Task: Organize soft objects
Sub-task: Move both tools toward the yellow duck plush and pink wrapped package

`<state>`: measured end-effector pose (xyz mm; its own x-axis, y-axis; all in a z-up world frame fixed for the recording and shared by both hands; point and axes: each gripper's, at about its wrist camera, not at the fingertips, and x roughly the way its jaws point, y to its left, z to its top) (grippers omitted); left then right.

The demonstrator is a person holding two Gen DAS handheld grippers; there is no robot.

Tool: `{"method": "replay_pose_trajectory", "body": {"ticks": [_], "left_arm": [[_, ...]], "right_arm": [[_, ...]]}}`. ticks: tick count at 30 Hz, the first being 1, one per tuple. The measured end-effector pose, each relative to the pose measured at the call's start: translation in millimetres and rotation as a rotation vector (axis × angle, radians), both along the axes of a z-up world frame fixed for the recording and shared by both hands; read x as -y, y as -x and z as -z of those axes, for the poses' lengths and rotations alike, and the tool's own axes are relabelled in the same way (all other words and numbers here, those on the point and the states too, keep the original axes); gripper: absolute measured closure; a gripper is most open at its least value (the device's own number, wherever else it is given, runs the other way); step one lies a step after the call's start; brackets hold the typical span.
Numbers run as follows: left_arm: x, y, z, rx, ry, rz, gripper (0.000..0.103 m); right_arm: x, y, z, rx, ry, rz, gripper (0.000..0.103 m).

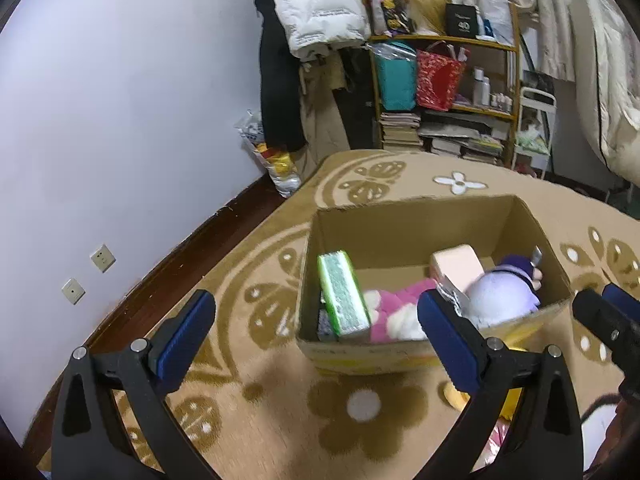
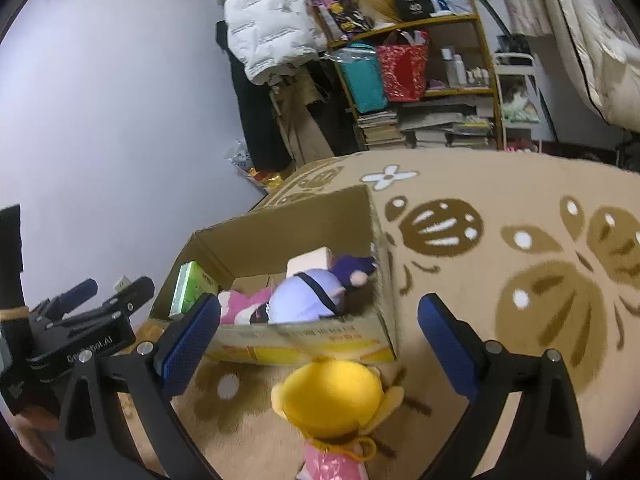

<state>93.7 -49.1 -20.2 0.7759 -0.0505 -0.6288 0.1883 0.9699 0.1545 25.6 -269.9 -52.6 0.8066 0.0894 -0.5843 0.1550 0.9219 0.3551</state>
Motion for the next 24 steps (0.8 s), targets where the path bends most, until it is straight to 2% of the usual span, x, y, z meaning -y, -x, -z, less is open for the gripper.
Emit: {"method": "replay_pose_trajectory", "body": {"ticks": [3,8,18,24], "left_arm": [[4,6,3,-0.033,0.011,0.029,0.003],[4,14,1,-0.071,0.089,0.066,0.003],[11,20,12,-0.124,0.067,0.094,0.003],[20,22,22,-0.173,0.074,0.147,0.003]], "right_arm": [[6,9,3,-0.012,-0.026,0.029,0.0],[9,18,12,-0.055,-0.041,0.052,0.0],[9,23,15,-0.086,-0.04,0.061,0.0],[14,19,22,-0.126,-0.058,0.072,0.0]]}}
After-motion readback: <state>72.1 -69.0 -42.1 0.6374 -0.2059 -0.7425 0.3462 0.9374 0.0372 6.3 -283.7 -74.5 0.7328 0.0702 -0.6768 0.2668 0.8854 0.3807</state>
